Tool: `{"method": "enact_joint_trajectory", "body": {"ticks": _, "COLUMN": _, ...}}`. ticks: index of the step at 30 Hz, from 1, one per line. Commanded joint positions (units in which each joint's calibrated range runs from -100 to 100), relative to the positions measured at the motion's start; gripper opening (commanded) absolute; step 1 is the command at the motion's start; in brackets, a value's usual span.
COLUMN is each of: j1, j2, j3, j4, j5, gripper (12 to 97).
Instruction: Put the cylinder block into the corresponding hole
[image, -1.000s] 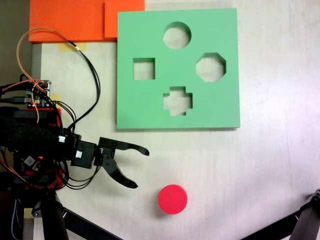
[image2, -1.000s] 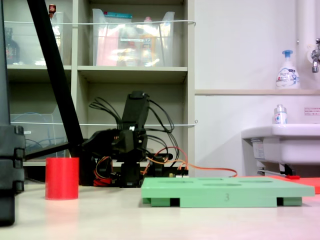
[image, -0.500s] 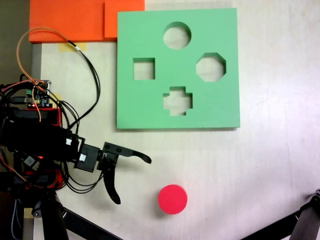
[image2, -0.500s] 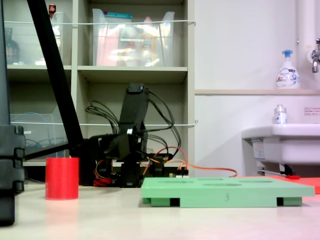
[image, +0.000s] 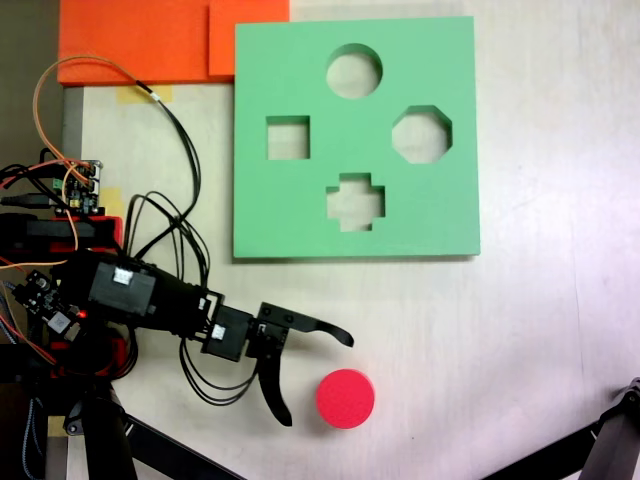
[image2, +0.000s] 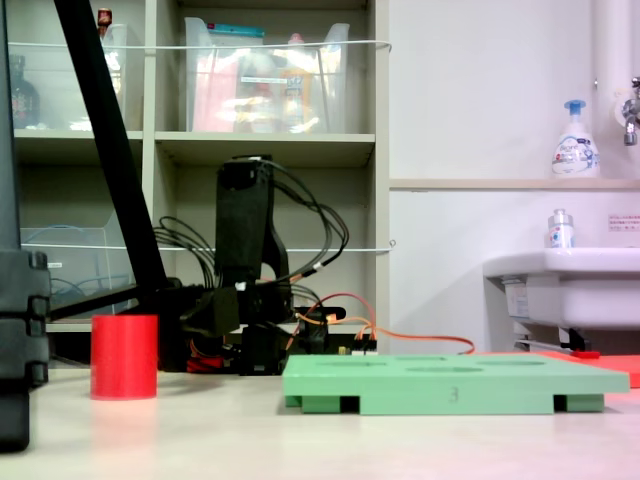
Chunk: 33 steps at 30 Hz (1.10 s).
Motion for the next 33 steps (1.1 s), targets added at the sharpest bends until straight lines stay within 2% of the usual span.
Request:
{"method": "enact_joint_trajectory", "body": {"ticks": 1, "j1": 0.0, "j2": 3.9, "j3": 3.5, "j4": 5.8, "j5": -0.1, "gripper": 82.3}}
{"method": "enact_joint_trajectory", "body": {"ticks": 12, "j1": -0.4, "j2": 19.0, "j3": 17.1, "j4": 5.5, "j5": 0.2, "gripper": 81.6}}
{"method": "enact_joint_trajectory", "body": {"ticks": 13, "j1": -0.3, "j2": 20.1, "j3": 18.2, "j4": 5.5, "j5": 0.3, "gripper": 79.2}}
{"method": "enact_joint_trajectory", "body": {"ticks": 15, "j1": -0.5, "j2": 20.4, "j3": 18.5, "j4": 5.4, "j5": 0.4, "gripper": 55.2}}
{"method": "enact_joint_trajectory", "body": {"ticks": 16, "j1": -0.7, "j2": 20.4, "j3": 18.6, "j4": 5.4, "j5": 0.4, "gripper": 47.4}}
{"method": "enact_joint_trajectory", "body": {"ticks": 17, "j1": -0.8, "j2": 20.4, "j3": 18.7, "j4": 5.1, "j5": 0.4, "gripper": 43.3}}
{"method": "enact_joint_trajectory", "body": {"ticks": 25, "j1": -0.1, "j2": 20.2, "j3": 18.4, "j4": 3.0, "j5": 0.6, "gripper": 40.5}}
{"method": "enact_joint_trajectory", "body": {"ticks": 29, "j1": 0.0, "j2": 19.0, "j3": 16.7, "j4": 3.0, "j5": 1.2, "gripper": 33.5}}
{"method": "enact_joint_trajectory", "body": {"ticks": 33, "j1": 0.0, "j2": 15.9, "j3": 16.4, "j4": 2.9, "j5": 1.2, "gripper": 33.4}}
